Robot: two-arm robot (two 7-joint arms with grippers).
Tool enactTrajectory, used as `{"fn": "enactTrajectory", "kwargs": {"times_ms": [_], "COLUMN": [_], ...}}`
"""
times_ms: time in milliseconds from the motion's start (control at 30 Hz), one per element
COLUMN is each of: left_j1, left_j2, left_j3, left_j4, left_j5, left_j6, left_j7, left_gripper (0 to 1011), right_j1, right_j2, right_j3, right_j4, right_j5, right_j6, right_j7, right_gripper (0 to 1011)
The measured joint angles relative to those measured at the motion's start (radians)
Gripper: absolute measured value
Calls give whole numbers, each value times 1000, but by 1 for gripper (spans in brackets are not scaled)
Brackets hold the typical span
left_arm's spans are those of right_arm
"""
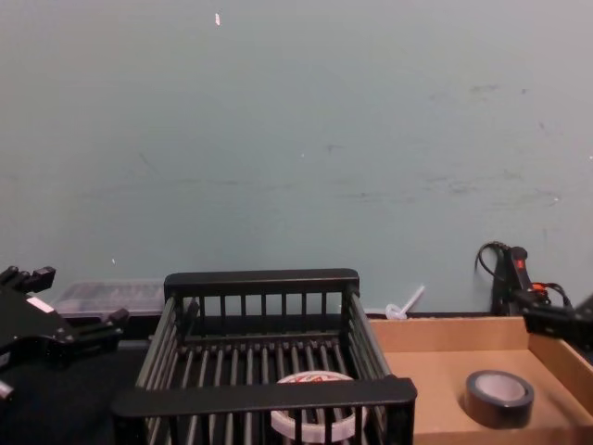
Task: Pick up the white tape and place it into the black box , Pick up the silver tape and place it into the brown box.
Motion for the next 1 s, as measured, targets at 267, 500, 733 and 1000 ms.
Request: {"fn": "enactTrajectory", "kwargs": {"times_ms": [267,500,733,1000], "left_j1": [0,0,0,0], "left_j2": [0,0,0,0], "left_j3": [0,0,0,0], "left_j4": [0,0,0,0], "left_j5": [0,0,0,0], "left_j6": [0,0,0,0], "left_j7": [0,0,0,0], "left_gripper": [1002,1001,1001,1001], "right_j1": [-67,-98,-102,-102], "right_j2": [-13,-27,-38,-37], "right_j3": [27,48,60,58], "right_j4": [-21,-24,-24,-24], "right_j5": [-25,-37,-44,-43], "right_j6": [-17,-20,-31,-30], "right_j7": [-34,-37,-30,-30], "right_gripper": [1002,1002,1002,1002]}}
